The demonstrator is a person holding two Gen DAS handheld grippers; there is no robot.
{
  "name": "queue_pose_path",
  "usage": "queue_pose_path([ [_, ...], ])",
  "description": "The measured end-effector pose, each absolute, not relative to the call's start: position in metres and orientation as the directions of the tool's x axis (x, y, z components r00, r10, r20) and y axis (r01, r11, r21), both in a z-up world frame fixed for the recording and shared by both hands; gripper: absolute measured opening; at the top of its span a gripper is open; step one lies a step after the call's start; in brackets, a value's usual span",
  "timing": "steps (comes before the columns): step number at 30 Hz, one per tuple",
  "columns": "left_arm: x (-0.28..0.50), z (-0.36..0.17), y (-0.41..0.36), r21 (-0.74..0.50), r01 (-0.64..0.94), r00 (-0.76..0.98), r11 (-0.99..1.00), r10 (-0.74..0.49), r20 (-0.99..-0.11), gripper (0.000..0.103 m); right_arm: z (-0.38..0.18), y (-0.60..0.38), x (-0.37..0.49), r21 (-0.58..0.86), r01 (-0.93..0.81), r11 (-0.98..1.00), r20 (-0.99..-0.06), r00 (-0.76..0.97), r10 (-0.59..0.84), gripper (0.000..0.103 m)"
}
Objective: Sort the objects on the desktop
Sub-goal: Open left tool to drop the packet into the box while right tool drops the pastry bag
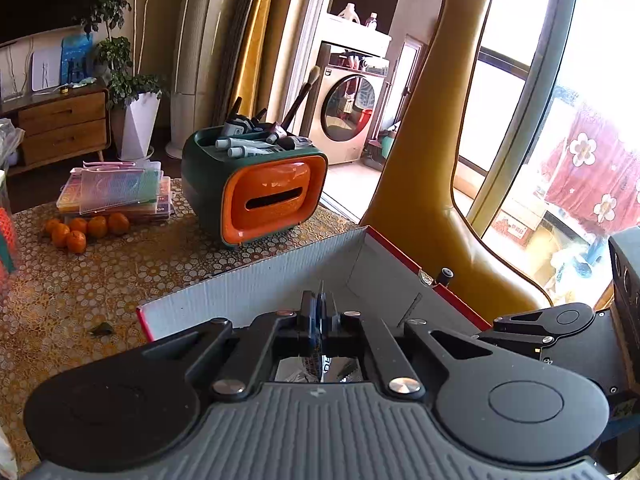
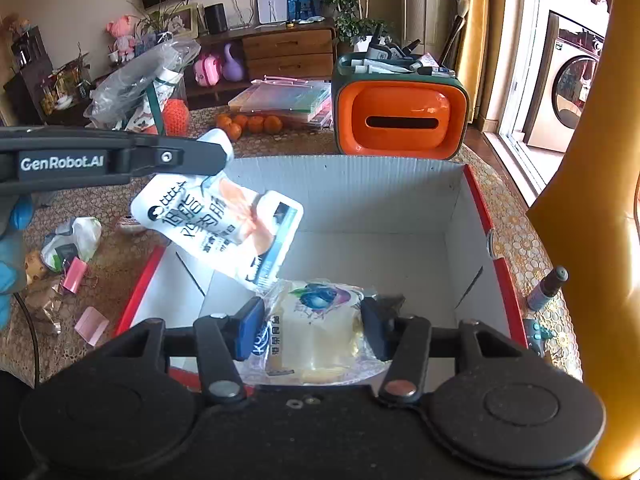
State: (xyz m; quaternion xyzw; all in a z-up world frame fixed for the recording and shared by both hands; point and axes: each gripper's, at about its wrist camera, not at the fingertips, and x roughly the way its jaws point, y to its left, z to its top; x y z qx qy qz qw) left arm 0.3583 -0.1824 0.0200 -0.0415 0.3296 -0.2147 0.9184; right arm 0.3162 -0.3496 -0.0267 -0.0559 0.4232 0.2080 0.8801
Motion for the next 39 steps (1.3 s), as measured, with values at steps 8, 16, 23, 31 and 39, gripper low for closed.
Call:
queue_pose_path([
  [8, 0.384, -0.012, -0.201, -0.218, 0.376, 0.649, 0.901, -0.424, -0.632, 0.001, -0.047, -0.343, 0.337, -0.012, -0.445, 0.895, -0.814, 0.525, 0.250, 0.052],
  [16, 0.400, -0.040, -0.203, -0.239, 0.345, 0.600, 0.908, -0.409, -0.687, 0.001, -0.069, -0.343, 0.346, -0.041, -0.456, 0.889, -0.837, 0.501, 0.218, 0.052],
  [23, 0.402, -0.045, -0.201, -0.221, 0.346, 0.562, 0.912, -0.390, -0.730, 0.002, -0.077, -0.344, 0.348, -0.025, -0.449, 0.893, -0.844, 0.488, 0.222, 0.052],
  [31, 0.394, -0.046, -0.202, -0.183, 0.341, 0.538, 0.922, -0.351, -0.766, 0.003, -0.076, -0.345, 0.345, -0.002, -0.443, 0.896, -0.841, 0.485, 0.238, 0.058],
  [39, 0.385, -0.037, -0.199, -0.183, 0.341, 0.524, 0.922, -0.348, -0.777, 0.003, -0.059, -0.346, 0.334, -0.009, -0.450, 0.893, -0.820, 0.514, 0.251, 0.071],
])
